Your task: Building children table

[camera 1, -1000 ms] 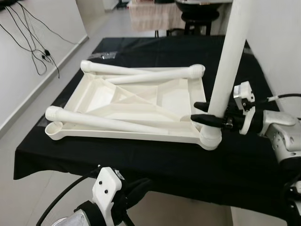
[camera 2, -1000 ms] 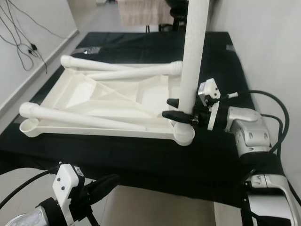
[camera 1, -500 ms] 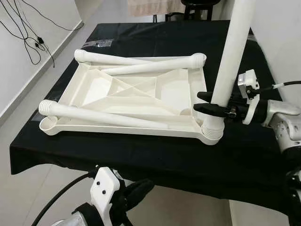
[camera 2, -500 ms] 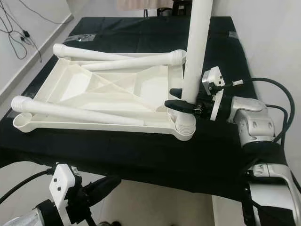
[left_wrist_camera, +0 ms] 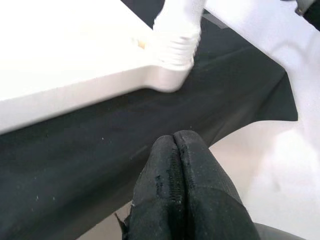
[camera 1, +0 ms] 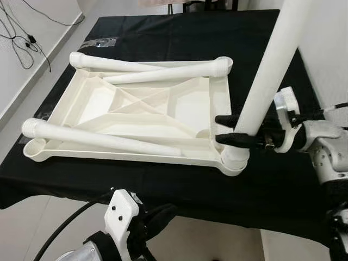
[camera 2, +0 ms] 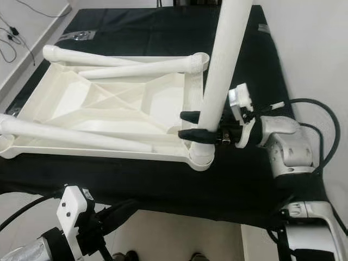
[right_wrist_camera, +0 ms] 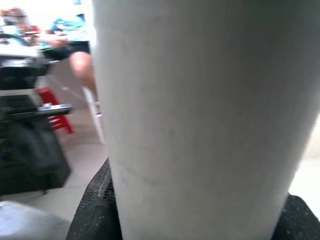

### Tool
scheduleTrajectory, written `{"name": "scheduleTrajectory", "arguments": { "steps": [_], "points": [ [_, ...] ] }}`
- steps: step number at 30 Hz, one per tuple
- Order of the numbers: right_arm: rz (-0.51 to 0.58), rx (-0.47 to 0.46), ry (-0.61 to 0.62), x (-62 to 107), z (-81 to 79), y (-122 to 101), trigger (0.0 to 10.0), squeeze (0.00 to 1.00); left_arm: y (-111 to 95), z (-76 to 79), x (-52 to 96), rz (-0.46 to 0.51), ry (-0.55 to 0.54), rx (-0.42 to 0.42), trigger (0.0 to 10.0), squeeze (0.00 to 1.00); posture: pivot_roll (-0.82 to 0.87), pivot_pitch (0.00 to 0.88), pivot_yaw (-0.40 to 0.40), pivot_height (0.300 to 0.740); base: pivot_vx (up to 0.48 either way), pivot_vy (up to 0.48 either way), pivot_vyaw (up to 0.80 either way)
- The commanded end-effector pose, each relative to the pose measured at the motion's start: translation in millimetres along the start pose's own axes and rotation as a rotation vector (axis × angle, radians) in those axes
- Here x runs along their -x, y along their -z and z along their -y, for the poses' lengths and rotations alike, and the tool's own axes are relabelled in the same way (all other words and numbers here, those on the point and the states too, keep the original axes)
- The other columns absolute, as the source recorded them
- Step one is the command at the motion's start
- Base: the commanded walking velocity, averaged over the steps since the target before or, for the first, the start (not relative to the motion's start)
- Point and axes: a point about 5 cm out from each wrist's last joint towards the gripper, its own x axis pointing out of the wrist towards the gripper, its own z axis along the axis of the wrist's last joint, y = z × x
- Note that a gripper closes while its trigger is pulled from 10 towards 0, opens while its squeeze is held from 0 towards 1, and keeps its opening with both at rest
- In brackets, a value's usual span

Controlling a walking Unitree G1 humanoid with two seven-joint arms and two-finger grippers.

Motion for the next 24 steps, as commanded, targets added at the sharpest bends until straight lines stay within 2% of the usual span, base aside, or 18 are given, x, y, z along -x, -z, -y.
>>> {"name": "scheduleTrajectory", "arguments": {
  "steps": [1, 3, 7, 9, 10, 12, 17, 24],
  "points": [
    [-0.047, -0.147, -0.116, -22.3, -17.8, 33.9, 10.0, 0.0, 3.0, -0.4, 2.9, -0.033, -0.002, 0.004, 10.0, 0.0, 0.08, 0.305, 0.076, 0.74, 0.0, 0.0, 0.0],
    [-0.047, -0.147, -0.116, -22.3, -17.8, 33.9, 10.0, 0.0, 3.0, -0.4, 2.9, -0.033, -0.002, 0.004, 10.0, 0.0, 0.08, 0.305, 0.076, 0.74, 0.0, 0.0, 0.0],
    [-0.041, -0.133, -0.143, -33.9, -26.9, 37.0, 10.0, 0.0, 2.7, -1.4, 2.1, -0.034, -0.001, 0.001, 10.0, 0.0, 0.08, 0.305, 0.075, 0.74, 0.0, 0.0, 0.0],
    [-0.054, -0.107, -0.129, -38.0, -28.7, 40.8, 10.0, 0.0, 2.6, -2.0, 1.6, -0.034, 0.0, -0.001, 10.0, 0.0, 0.08, 0.304, 0.075, 0.74, 0.0, 0.0, 0.0],
    [-0.085, -0.057, -0.085, -42.4, -28.4, 47.8, 10.0, 0.0, 2.4, -2.9, 1.0, -0.034, 0.001, -0.005, 10.0, 0.0, 0.08, 0.304, 0.076, 0.74, 0.0, 0.0, 0.0],
    [-0.085, -0.057, -0.085, -42.4, -28.4, 47.8, 10.0, 0.0, 2.4, -2.9, 1.0, -0.034, 0.001, -0.005, 10.0, 0.0, 0.08, 0.304, 0.076, 0.74, 0.0, 0.0, 0.0],
    [-0.155, 0.04, -0.006, -42.7, -24.1, 52.7, 10.0, 0.0, 2.6, -4.5, 0.0, -0.036, 0.003, -0.01, 10.0, 0.0, 0.07, 0.301, 0.077, 0.74, 0.0, 0.0, 0.0],
    [-0.226, 0.065, -0.039, -38.1, -24.1, 54.1, 10.0, 0.0, 2.6, -5.6, -0.8, -0.036, 0.004, -0.014, 10.0, 0.0, 0.07, 0.298, 0.077, 0.74, 0.0, 0.0, 0.0]
  ]
}}
